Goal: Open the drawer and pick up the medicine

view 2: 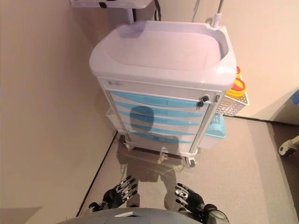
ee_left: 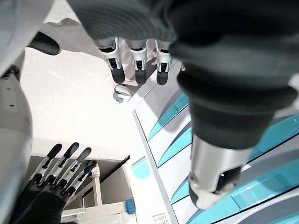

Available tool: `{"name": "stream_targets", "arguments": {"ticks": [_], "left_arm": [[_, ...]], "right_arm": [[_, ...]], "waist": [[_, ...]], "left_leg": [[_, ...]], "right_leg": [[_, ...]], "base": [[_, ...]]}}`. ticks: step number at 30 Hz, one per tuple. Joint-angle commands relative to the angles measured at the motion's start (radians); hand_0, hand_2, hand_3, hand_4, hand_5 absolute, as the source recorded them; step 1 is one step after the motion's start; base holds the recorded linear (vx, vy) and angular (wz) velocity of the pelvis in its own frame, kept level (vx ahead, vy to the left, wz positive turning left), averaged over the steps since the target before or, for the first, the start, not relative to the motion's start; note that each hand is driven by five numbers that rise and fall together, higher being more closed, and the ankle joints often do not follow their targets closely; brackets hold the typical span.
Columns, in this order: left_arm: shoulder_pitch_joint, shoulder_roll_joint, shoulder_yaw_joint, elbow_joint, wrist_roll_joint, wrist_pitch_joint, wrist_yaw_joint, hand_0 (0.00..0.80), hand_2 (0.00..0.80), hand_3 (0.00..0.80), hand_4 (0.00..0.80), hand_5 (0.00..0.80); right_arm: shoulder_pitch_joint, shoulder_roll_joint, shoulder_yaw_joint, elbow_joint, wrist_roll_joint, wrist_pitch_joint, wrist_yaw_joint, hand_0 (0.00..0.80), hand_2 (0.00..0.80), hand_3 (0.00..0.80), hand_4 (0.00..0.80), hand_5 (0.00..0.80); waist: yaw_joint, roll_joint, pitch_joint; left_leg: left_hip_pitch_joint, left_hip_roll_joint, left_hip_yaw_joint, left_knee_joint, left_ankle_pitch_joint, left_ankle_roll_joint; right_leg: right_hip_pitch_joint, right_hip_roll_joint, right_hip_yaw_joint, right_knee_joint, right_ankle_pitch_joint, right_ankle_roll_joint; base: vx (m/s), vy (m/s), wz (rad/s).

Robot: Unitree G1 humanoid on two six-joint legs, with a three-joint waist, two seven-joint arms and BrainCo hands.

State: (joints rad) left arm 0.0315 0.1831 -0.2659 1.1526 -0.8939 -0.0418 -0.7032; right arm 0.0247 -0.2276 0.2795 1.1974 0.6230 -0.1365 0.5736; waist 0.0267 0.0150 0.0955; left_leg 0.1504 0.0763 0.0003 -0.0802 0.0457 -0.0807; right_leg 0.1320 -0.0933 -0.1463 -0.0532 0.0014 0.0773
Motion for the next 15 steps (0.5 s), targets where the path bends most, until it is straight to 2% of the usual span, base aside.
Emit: {"name": "stream_targets", "arguments": {"ticks": [1, 9, 15], "left_arm": [[-0.051, -0.03, 0.038, 0.01, -0.072, 0.02, -0.02, 0.0, 0.0, 0.0, 0.0, 0.0], [-0.048, -0.032, 0.056, -0.001, -0.159, 0.095, -0.027, 0.0, 0.0, 0.0, 0.0, 0.0], [-0.088, -0.03, 0.035, -0.044, -0.236, 0.106, -0.051, 0.0, 0.0, 0.0, 0.0, 0.0]], "right_arm": [[-0.044, 0.005, 0.001, -0.026, 0.024, -0.036, 0.032, 0.0, 0.0, 0.0, 0.0, 0.0], [-0.036, -0.002, -0.006, -0.048, 0.035, -0.053, 0.033, 0.0, 0.0, 0.0, 0.0, 0.0], [-0.072, -0.014, 0.012, -0.084, 0.059, -0.074, 0.004, 0.0, 0.0, 0.0, 0.0, 0.0]], "waist": [[0.013, -0.027, 0.024], [0.009, -0.028, 0.058], [0.004, -0.026, 0.139]], "left_leg": [[-0.066, -0.069, 0.007, 0.043, -0.049, 0.029], [-0.094, -0.064, 0.003, 0.051, -0.048, 0.032], [-0.159, -0.061, -0.011, 0.066, -0.039, 0.04]], "right_leg": [[-0.042, -0.001, -0.035, 0.054, -0.001, 0.024], [-0.081, -0.005, -0.021, 0.078, -0.002, 0.026], [-0.167, -0.005, -0.011, 0.131, -0.007, 0.02]], "base": [[0.0, 0.0, 0.0], [0.0, 0.0, 0.0], [-0.118, 0.019, -0.02]]}}
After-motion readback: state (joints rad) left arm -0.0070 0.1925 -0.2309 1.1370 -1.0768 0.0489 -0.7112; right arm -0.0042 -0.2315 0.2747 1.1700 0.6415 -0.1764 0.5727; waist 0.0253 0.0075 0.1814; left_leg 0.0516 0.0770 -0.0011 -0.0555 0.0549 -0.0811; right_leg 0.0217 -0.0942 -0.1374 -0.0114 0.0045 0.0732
